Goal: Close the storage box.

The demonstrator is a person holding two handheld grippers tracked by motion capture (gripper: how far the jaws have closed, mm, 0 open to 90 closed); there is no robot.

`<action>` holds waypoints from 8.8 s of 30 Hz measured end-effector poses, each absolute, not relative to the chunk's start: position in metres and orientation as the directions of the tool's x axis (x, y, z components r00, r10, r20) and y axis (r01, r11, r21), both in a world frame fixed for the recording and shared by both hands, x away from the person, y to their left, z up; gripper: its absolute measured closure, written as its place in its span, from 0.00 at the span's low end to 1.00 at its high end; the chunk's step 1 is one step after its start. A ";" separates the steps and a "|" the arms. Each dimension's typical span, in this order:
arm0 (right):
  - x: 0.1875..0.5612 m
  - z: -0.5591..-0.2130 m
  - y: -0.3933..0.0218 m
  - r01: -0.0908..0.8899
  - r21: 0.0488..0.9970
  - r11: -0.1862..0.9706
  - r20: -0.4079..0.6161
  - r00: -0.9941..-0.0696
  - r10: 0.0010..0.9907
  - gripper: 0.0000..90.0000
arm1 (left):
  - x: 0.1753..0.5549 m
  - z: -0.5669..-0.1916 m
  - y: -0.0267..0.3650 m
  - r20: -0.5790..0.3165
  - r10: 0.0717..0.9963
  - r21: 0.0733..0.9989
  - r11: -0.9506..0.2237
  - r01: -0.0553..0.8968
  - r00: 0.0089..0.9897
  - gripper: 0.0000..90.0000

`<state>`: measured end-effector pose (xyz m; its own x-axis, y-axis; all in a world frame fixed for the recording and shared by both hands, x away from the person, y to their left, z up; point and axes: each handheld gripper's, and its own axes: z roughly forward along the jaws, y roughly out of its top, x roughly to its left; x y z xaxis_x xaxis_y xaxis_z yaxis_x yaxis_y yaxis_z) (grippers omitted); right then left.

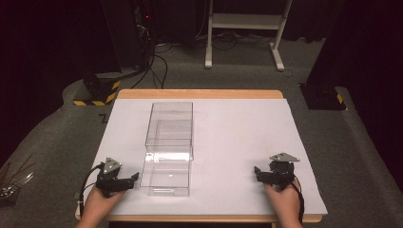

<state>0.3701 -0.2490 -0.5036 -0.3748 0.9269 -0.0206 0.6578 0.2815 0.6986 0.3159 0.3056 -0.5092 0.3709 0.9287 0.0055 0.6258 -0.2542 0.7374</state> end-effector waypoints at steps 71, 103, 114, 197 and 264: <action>0.370 -0.504 -0.249 0.657 0.701 0.279 -0.017 -0.375 0.927 0.11 | 0.289 -0.461 0.323 -0.067 0.906 0.837 -0.177 0.517 0.419 0.16; 0.370 -0.504 -0.250 0.656 0.701 0.279 -0.017 -0.376 0.927 0.11 | 0.265 -0.431 0.295 -0.069 0.861 0.895 -0.169 0.412 0.505 0.16; 0.370 -0.504 -0.250 0.655 0.702 0.279 -0.017 -0.376 0.926 0.11 | 0.260 -0.431 0.281 -0.087 0.833 0.900 -0.169 0.401 0.547 0.16; 0.370 -0.504 -0.250 0.656 0.702 0.278 -0.016 -0.377 0.926 0.11 | 0.262 -0.474 0.252 -0.070 0.807 0.862 -0.247 0.443 0.587 0.16; 0.370 -0.504 -0.250 0.655 0.702 0.279 -0.016 -0.377 0.926 0.11 | 0.323 -0.488 0.236 -0.143 0.864 0.836 -0.156 0.527 0.483 0.10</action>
<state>0.3698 -0.2498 -0.5039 -0.3766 0.9262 -0.0162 0.6554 0.2788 0.7020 0.3226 0.2359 -0.4878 0.4828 0.8640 -0.1428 0.5266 -0.1561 0.8357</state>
